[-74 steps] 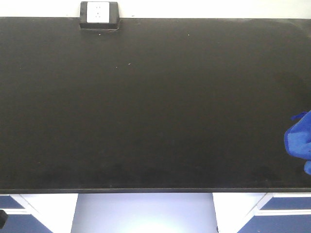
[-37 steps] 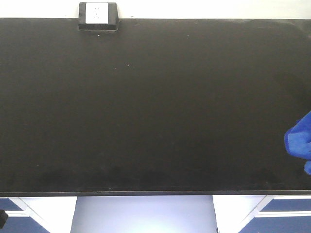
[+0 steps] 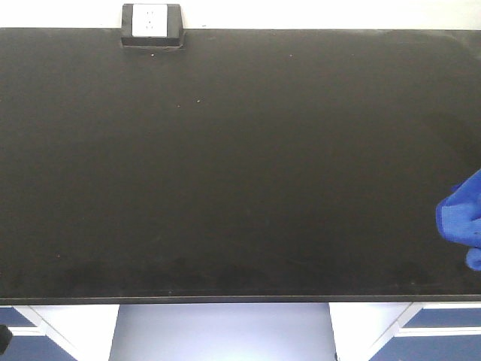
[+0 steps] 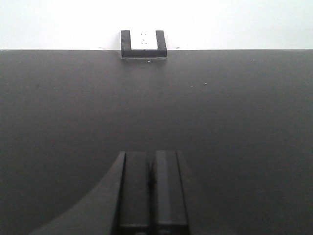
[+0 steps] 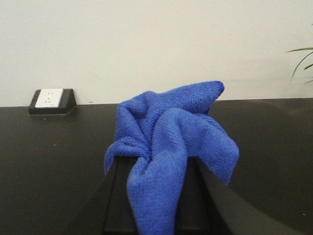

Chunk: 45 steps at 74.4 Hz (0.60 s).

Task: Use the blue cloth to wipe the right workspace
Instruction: 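Lower the held blue cloth onto the counter with the right gripper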

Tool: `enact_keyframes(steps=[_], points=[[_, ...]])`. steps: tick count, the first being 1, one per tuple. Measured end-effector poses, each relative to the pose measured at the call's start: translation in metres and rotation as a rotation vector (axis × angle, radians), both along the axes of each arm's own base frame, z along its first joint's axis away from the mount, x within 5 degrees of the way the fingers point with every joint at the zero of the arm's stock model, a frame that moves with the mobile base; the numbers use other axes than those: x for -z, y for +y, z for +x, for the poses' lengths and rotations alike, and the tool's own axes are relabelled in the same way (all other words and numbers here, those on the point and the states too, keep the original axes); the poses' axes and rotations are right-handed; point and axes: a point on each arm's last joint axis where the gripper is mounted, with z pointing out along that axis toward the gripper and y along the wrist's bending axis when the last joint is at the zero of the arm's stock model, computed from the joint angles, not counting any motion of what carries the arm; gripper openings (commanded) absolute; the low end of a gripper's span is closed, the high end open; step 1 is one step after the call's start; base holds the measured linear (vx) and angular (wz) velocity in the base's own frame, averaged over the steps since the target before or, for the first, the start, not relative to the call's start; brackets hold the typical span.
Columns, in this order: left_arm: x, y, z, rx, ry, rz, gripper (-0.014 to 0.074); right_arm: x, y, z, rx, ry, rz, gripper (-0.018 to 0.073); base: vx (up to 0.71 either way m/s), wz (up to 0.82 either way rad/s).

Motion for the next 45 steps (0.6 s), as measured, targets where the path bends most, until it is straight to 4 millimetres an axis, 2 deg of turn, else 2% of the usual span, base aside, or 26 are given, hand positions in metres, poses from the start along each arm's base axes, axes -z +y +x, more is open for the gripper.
enact_keyframes(steps=[10,19,22,30,34,40,45], points=[[0.0,0.0,0.0,0.0,0.0,0.0,-0.0006,-0.002,-0.001,0.006,0.004,0.012,-0.003,-0.0004,0.0,0.0],[0.0,0.0,0.0,0.0,0.0,0.0,-0.0006,-0.009,-0.001,0.025,-0.004,0.114,-0.02,-0.0004,0.0,0.0],[0.0,0.0,0.0,0.0,0.0,0.0,-0.0006,-0.017,-0.001,0.034,-0.011,0.151,-0.028,-0.0004,0.0,0.0],[0.0,0.0,0.0,0.0,0.0,0.0,-0.0006,-0.036,-0.002,0.071,-0.04,0.301,-0.051,-0.0004,0.0,0.0],[0.0,0.0,0.0,0.0,0.0,0.0,-0.0006,-0.042,-0.002,0.095,-0.06,0.388,-0.064,-0.0004,0.0,0.0],[0.0,0.0,0.0,0.0,0.0,0.0,-0.0006,-0.041,-0.003,0.131,-0.089,0.511,-0.083,-0.0004,0.0,0.0],[0.0,0.0,0.0,0.0,0.0,0.0,-0.0006,-0.03,-0.004,0.16,-0.107,0.607,-0.09,-0.0004,0.0,0.0]])
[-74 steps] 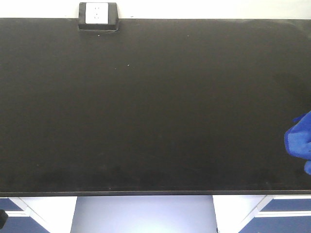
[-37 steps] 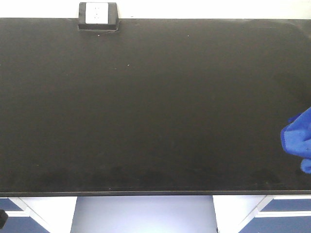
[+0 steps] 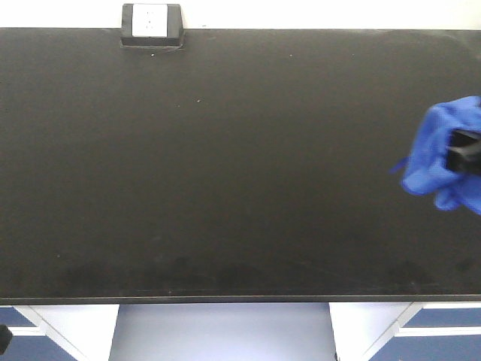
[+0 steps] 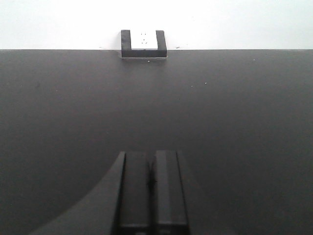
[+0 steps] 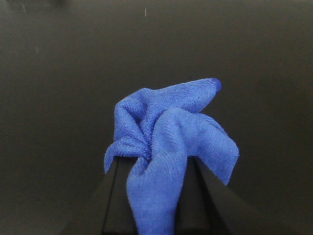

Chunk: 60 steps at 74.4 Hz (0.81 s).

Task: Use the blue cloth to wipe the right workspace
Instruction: 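Lower the held blue cloth onto the counter with the right gripper, then drag the cloth across the counter away from the right arm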

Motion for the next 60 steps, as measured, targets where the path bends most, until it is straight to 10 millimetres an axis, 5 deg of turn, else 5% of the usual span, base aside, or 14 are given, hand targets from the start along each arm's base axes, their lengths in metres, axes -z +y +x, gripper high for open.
enact_keyframes(steps=[15,37,53,60], points=[[0.0,0.0,0.0,0.0,0.0,0.0,-0.0006,0.07,-0.005,0.073,-0.004,0.276,-0.004,-0.0004,0.0,0.0],[0.0,0.0,0.0,0.0,0.0,0.0,-0.0006,0.144,-0.01,0.114,0.032,0.414,-0.017,-0.0004,0.0,0.0],[0.0,0.0,0.0,0.0,0.0,0.0,-0.0006,0.156,-0.009,0.122,0.04,0.397,-0.031,-0.0004,0.0,0.0],[0.0,0.0,0.0,0.0,0.0,0.0,-0.0006,0.156,0.009,0.124,-0.041,0.37,-0.074,-0.0004,0.0,0.0]])
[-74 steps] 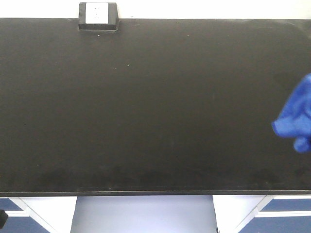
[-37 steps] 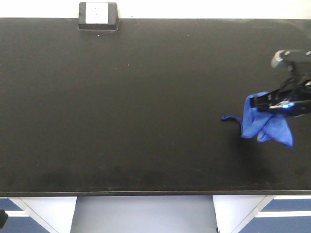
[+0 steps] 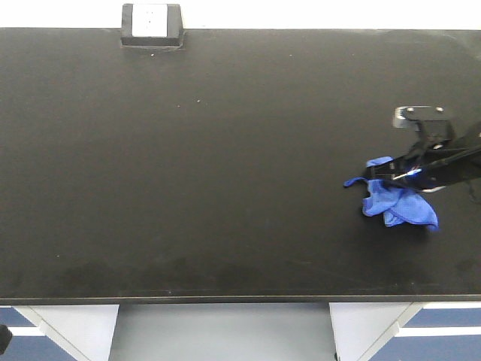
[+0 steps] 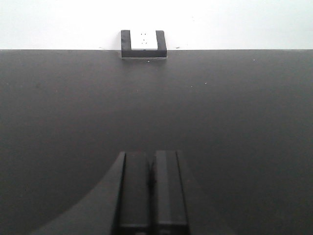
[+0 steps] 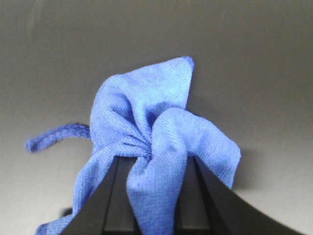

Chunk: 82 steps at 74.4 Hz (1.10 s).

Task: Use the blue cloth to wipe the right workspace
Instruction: 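Drag the cloth across the counter away from the right arm, then sweep the cloth back toward the right arm along the counter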

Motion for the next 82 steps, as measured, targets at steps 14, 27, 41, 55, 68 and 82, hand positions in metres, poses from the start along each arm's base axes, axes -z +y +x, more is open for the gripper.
enact_keyframes(steps=[14,27,41,55,68,82], points=[[0.0,0.0,0.0,0.0,0.0,0.0,-0.0006,-0.001,0.082,-0.01,-0.268,-0.048,-0.008,-0.0004,0.0,0.0],[0.0,0.0,0.0,0.0,0.0,0.0,-0.0006,-0.001,0.115,-0.018,-0.347,-0.095,-0.004,-0.0004,0.0,0.0],[0.0,0.0,0.0,0.0,0.0,0.0,-0.0006,-0.002,0.058,0.001,-0.171,-0.103,-0.016,-0.0001,0.0,0.0],[0.0,0.0,0.0,0.0,0.0,0.0,-0.0006,-0.001,-0.034,0.009,0.053,-0.109,-0.062,-0.0001,0.0,0.0],[0.0,0.0,0.0,0.0,0.0,0.0,-0.0006,-0.002,-0.063,0.007,0.13,-0.11,-0.071,-0.0001,0.0,0.0],[0.0,0.0,0.0,0.0,0.0,0.0,-0.0006,-0.001,0.0,0.008,-0.023,-0.093,-0.02,-0.0001,0.0,0.0]])
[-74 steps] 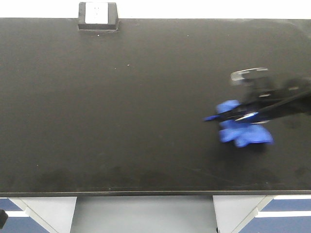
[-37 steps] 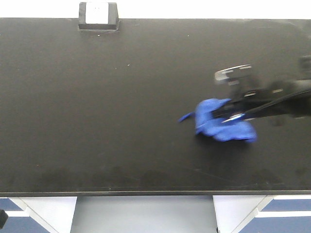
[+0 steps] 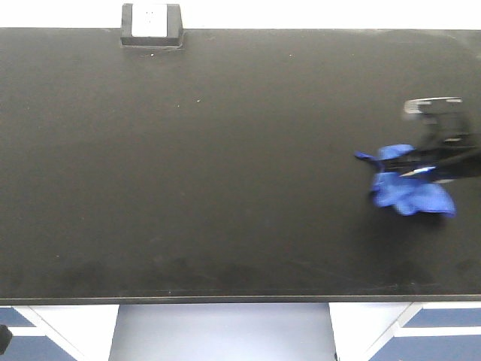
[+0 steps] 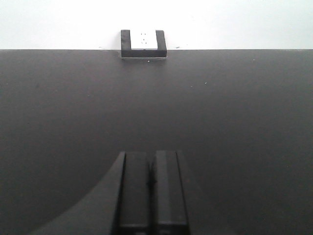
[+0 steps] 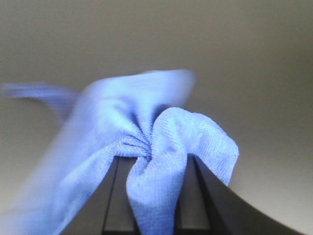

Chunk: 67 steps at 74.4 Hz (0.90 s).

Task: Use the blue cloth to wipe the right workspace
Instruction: 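Sweep the cloth back toward the right arm along the counter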

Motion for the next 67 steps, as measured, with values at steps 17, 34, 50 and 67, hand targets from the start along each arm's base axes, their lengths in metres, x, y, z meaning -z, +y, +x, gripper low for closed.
enact_keyframes(steps=[17,34,50,67], points=[[0.0,0.0,0.0,0.0,0.0,0.0,-0.0006,-0.002,0.126,-0.028,-0.341,-0.028,0.022,-0.0001,0.0,0.0],[0.0,0.0,0.0,0.0,0.0,0.0,-0.0006,-0.002,0.14,-0.031,-0.365,-0.069,0.018,-0.0001,0.0,0.0],[0.0,0.0,0.0,0.0,0.0,0.0,-0.0006,0.016,0.054,0.001,-0.099,-0.014,0.004,-0.0001,0.0,0.0],[0.0,0.0,0.0,0.0,0.0,0.0,-0.0006,0.017,-0.016,0.009,0.109,-0.022,0.0,0.0004,0.0,0.0]])
